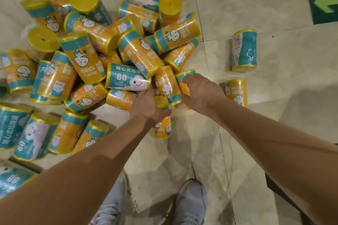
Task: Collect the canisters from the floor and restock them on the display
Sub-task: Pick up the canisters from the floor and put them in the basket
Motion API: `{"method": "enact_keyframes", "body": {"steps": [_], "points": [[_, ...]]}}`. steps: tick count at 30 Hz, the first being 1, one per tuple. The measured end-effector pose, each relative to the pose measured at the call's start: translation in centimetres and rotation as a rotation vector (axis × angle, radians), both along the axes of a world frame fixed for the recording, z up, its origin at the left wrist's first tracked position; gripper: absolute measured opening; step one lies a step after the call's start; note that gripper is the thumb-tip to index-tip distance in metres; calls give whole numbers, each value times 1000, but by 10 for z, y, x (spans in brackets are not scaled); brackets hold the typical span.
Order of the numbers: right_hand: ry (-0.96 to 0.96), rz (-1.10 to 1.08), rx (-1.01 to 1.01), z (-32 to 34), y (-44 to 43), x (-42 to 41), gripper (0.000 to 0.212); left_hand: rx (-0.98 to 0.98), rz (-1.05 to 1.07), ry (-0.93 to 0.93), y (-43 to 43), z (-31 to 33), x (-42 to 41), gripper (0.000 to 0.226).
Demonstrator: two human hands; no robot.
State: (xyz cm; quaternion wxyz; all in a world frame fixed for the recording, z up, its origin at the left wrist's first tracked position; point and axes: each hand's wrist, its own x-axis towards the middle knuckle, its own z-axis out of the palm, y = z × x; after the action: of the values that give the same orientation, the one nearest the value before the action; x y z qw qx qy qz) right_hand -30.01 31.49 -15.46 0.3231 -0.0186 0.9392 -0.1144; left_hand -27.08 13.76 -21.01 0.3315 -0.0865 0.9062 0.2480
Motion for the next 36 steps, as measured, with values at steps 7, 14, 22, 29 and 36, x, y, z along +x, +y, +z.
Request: {"method": "enact_keyframes", "body": {"steps": [7,14,22,29,36], "points": [[3,-50,-64,-9,-31,-22,55,262,126,149,-35,57,21,79],[65,-177,60,-47,-75,-32,70,315,66,263,-64,90,24,78],[62,-349,-55,-49,-71,-22,87,280,196,313,-74,106,5,84],[123,-554,-434,47,-23,1,80,299,205,360,-78,172,-11,85],[299,-689,-753,219,4,17,71,304,121,413,-72,292,-30,84]]}}
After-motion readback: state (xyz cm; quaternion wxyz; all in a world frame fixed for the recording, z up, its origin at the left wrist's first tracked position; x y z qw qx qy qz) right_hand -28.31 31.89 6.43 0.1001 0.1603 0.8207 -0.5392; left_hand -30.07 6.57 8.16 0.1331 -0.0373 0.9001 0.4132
